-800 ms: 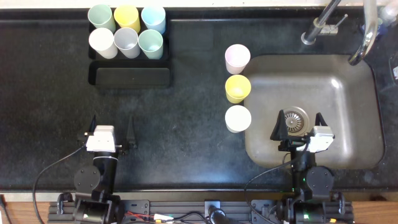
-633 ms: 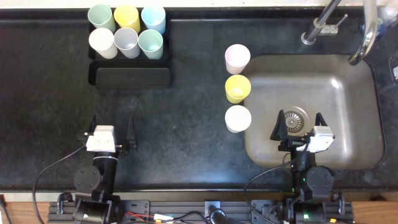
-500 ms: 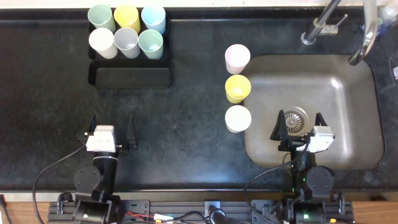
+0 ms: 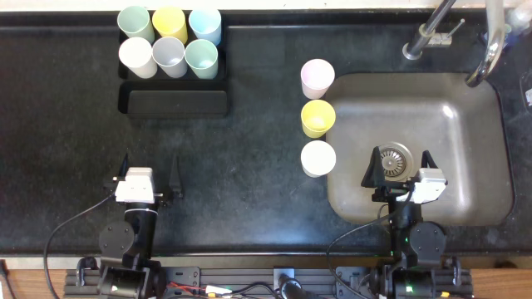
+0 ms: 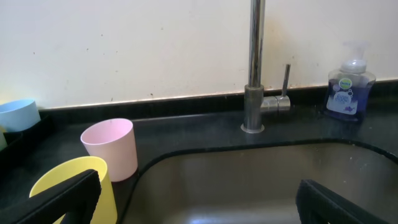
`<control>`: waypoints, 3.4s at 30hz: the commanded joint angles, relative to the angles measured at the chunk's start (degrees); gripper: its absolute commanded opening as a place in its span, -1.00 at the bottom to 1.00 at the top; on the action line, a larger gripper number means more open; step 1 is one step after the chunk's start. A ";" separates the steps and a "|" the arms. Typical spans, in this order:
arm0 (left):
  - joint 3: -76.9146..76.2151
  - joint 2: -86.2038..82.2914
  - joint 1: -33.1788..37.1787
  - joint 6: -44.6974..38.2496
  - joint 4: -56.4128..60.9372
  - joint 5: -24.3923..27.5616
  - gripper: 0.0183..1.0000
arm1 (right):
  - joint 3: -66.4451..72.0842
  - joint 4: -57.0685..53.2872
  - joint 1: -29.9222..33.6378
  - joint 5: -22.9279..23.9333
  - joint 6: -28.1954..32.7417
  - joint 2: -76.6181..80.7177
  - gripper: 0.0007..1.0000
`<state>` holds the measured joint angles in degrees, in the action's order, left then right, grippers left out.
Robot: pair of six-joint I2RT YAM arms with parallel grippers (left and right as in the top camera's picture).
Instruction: Store Cups
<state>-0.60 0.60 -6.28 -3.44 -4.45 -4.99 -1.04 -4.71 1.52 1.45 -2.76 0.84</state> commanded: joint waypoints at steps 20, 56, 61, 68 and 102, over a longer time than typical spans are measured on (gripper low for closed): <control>-10.93 14.21 0.31 -1.03 0.04 12.83 1.00 | 0.76 0.24 0.33 -0.42 -0.26 -0.63 1.00; -126.25 127.84 -25.57 33.55 -53.27 13.07 1.00 | 0.76 0.24 0.35 -0.42 -0.26 -0.63 0.99; -126.35 130.35 -26.12 33.81 -53.83 13.51 1.00 | 0.76 0.24 0.35 -0.42 -0.26 -0.63 0.99; -126.33 132.37 -26.10 35.06 -52.85 13.25 1.00 | 0.76 0.24 0.35 -0.42 -0.26 -0.63 0.99; -135.93 127.75 -19.45 35.52 -59.54 11.06 -0.96 | 0.76 0.24 0.35 -0.42 -0.26 -0.63 0.99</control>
<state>-133.40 134.47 -29.67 31.81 -61.60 8.01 -1.04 -4.75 1.54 1.45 -2.79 0.64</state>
